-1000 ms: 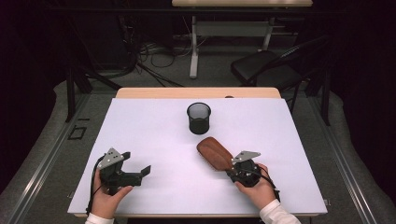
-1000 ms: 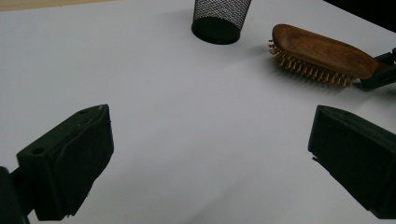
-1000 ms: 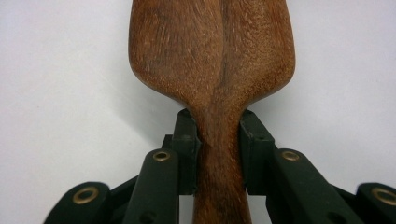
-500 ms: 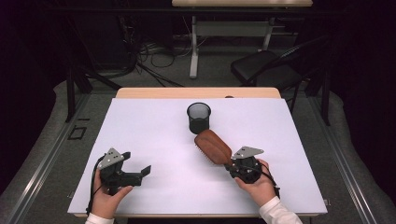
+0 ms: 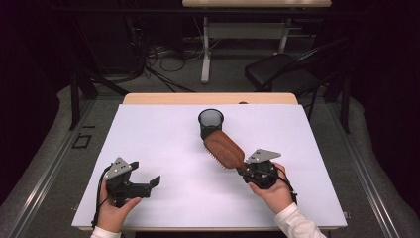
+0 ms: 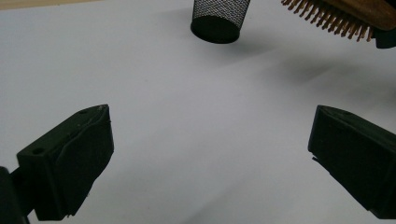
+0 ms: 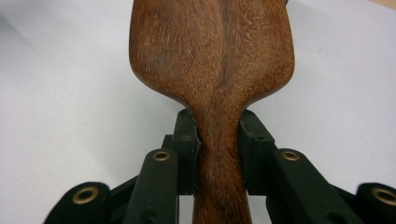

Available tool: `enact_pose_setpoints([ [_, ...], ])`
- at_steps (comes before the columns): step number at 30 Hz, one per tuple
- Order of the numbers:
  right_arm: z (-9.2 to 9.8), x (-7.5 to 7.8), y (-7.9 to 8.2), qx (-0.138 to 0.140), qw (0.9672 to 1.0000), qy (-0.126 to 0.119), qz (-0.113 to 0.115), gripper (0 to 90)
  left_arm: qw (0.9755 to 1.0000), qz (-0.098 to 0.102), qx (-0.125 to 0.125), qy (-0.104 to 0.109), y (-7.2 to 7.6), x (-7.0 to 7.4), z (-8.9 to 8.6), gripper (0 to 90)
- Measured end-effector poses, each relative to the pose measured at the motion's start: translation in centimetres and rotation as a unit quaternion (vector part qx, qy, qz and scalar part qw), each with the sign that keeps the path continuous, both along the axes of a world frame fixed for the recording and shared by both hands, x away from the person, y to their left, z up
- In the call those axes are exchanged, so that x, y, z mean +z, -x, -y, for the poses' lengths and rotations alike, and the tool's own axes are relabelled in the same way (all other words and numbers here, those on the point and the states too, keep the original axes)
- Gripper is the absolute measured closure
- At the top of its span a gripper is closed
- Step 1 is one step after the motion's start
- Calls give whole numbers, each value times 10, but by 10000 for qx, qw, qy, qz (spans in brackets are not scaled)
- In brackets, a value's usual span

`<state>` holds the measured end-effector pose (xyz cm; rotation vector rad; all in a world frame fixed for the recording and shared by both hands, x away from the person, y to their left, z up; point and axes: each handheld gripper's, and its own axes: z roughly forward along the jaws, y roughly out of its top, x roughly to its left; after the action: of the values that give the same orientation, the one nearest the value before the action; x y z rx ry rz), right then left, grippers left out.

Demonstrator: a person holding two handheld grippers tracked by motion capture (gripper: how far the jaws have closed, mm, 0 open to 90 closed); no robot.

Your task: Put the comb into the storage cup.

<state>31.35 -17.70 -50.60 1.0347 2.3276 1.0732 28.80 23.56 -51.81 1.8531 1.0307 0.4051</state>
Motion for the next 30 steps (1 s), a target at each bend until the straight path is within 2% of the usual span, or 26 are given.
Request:
enact_pose_setpoints([
  [18,-9,21,-14,109,9991,-296,270,713,10000,18,33,-17,-1,0,1,4],
  [30,-17,35,-27,168,9971,-561,495,713,10000,8,68,6,-1,2,3,4],
])
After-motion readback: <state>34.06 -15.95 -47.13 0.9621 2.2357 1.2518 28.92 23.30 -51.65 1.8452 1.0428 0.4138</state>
